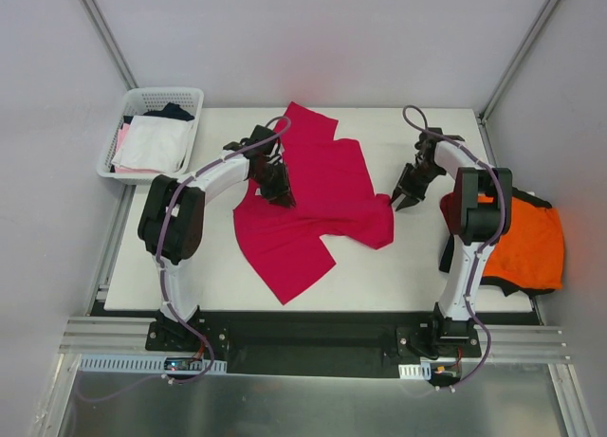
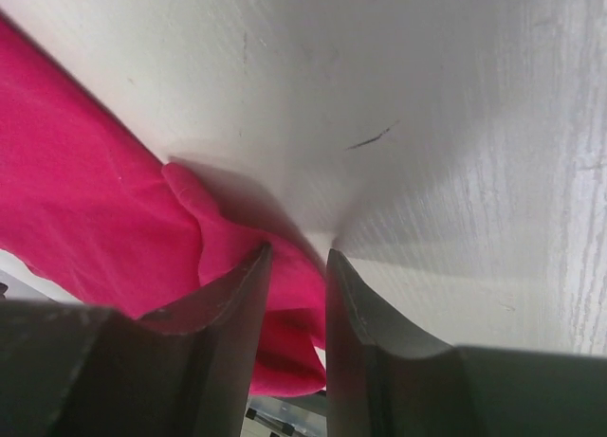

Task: Fold and stack the t-shirts
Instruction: Flatten the tshirt out

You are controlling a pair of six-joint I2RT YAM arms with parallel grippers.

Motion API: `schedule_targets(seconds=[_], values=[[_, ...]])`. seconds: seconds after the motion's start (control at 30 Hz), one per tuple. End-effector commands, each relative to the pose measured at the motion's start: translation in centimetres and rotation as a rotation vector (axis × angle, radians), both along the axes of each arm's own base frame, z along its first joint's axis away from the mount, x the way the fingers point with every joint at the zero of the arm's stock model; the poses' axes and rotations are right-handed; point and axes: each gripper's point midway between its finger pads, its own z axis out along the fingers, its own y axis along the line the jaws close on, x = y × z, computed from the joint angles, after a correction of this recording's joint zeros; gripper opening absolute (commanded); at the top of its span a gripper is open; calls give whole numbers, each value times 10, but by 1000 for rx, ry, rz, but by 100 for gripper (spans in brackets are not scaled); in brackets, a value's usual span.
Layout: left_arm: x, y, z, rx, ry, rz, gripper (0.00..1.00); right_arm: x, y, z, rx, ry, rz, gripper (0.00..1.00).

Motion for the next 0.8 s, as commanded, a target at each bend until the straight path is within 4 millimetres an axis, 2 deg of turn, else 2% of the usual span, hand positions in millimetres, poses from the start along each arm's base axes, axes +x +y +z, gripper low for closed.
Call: schedule_targets(seconds=[0.0,0.2,0.4,0.57,0.77], values=[[-1,5,17,1,-40,-16,21,17,5,13,34,-51,-4,33],[-1,-1,14,-5,-29,-28,21,26,10,34,71,-101,-5,39],[-1,-8,15,-12,-29,-49,21,37,17,40,122,-141,31,57],[-4,-6,13,-4,-25,-56,21,45,20,37,147,-154,37,56],[-6,-4,12,4,-26,-62,21,44,21,22,156,-134,27,49]])
